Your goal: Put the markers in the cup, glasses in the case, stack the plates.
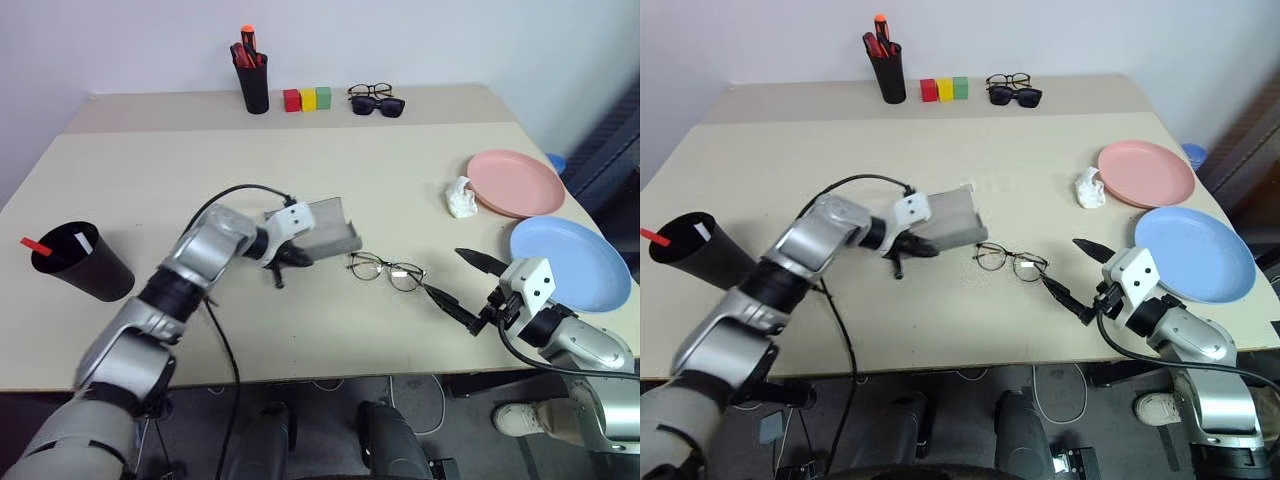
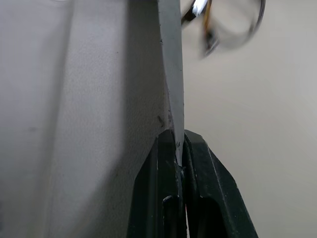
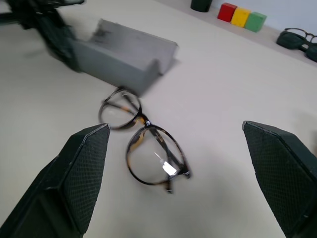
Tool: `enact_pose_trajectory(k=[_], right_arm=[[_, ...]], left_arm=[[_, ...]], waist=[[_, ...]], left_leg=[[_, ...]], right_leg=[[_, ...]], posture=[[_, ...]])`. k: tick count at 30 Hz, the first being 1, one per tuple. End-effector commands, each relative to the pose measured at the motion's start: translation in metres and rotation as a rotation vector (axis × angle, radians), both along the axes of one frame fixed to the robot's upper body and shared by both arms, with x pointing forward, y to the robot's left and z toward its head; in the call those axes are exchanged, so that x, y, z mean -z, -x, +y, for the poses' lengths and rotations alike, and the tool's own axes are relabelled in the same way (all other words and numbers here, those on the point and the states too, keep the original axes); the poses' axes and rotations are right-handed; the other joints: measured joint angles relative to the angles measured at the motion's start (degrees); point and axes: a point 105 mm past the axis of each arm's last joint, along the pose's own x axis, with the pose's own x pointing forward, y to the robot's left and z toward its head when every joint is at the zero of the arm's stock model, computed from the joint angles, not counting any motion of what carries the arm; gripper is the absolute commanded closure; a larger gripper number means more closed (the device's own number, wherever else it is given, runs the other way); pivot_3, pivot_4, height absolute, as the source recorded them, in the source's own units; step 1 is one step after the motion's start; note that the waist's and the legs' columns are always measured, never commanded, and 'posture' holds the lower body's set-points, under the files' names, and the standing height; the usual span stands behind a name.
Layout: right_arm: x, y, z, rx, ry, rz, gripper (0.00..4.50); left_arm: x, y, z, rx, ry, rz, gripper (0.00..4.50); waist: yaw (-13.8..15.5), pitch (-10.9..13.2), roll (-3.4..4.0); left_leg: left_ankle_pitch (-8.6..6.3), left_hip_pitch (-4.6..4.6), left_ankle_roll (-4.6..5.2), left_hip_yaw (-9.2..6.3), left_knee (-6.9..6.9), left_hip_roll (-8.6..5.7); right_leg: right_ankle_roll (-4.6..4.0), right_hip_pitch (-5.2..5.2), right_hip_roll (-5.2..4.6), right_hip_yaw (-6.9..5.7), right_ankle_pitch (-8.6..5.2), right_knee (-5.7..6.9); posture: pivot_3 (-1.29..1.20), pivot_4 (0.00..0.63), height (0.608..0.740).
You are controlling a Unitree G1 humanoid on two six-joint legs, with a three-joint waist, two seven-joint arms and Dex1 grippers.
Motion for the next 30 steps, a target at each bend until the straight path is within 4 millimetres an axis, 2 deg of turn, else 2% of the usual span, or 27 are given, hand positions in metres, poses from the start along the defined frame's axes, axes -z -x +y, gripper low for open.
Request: enact_pose_trajectory(k=[1, 4, 8, 17, 21, 24, 30], right_arm=[[-0.014, 0.001, 0.002, -0.02, -0.001, -0.055, 0.11], [-0.014, 0.0, 0.004, -0.026, -0.003, -0.054, 0.11], [-0.014, -0.003, 0.005, -0.028, -0.006, -0.053, 0.11], [-0.016, -0.002, 0.004, -0.016, -0.003, -0.054, 0.11], [-0.016, -0.001, 0.004, -0.013, -0.003, -0.054, 0.11], [-0.016, 0.001, 0.003, -0.009, 0.0, -0.053, 0.11], [-0.014, 0.004, -0.004, 0.005, 0.011, -0.041, 0.11]], left_arm=[[-0.011, 0.014, 0.005, 0.11, -0.013, -0.036, 4.46], [-0.007, 0.02, 0.013, 0.151, -0.042, -0.029, 4.46], [-0.005, 0.027, 0.006, 0.203, -0.045, -0.015, 4.46], [-0.007, 0.026, -0.045, 0.262, 0.001, -0.044, 4.46], [-0.006, 0.021, -0.056, 0.257, 0.008, -0.064, 4.46], [-0.008, 0.019, -0.052, 0.245, 0.012, -0.058, 4.46], [-0.003, 0.013, -0.019, 0.189, -0.054, -0.066, 4.46]], waist=[[0.2, 0.0, 0.0], [0.1, 0.0, 0.0], [0.1, 0.0, 0.0], [0.1, 0.0, 0.0], [-0.1, 0.0, 0.01], [-0.2, 0.0, 0.01], [-0.1, 0.0, 0.01]], left_leg=[[0.0, 0.0, 0.0, -0.02, 0.03, 0.0], [0.0, 0.0, 0.0, -0.01, 0.06, 0.0], [0.0, -0.01, 0.01, -0.01, 0.07, -0.01], [-0.01, -0.04, 0.04, -0.01, 0.16, -0.04], [-0.01, -0.02, 0.04, -0.01, 0.16, -0.03], [-0.01, -0.01, 0.04, 0.01, 0.15, -0.02], [-0.01, -0.01, 0.04, 0.01, 0.16, -0.02]], right_leg=[[0.05, 0.04, -0.01, 0.0, -0.04, -0.01], [0.05, 0.07, -0.08, 0.0, -0.13, -0.03], [0.04, 0.06, -0.09, -0.01, -0.13, -0.02], [0.07, 0.09, -0.08, -0.02, -0.14, 0.0], [0.1, 0.08, -0.06, -0.02, -0.15, 0.03], [0.11, 0.06, -0.04, -0.02, -0.15, 0.07], [0.11, 0.05, -0.04, -0.01, -0.15, 0.09]], posture=[[0.0, 0.15, 0.74], [0.0, 0.15, 0.74], [0.0, 0.15, 0.74], [0.0, 0.15, 0.74], [0.0, 0.15, 0.74], [0.0, 0.15, 0.74], [0.0, 0.15, 0.74]])
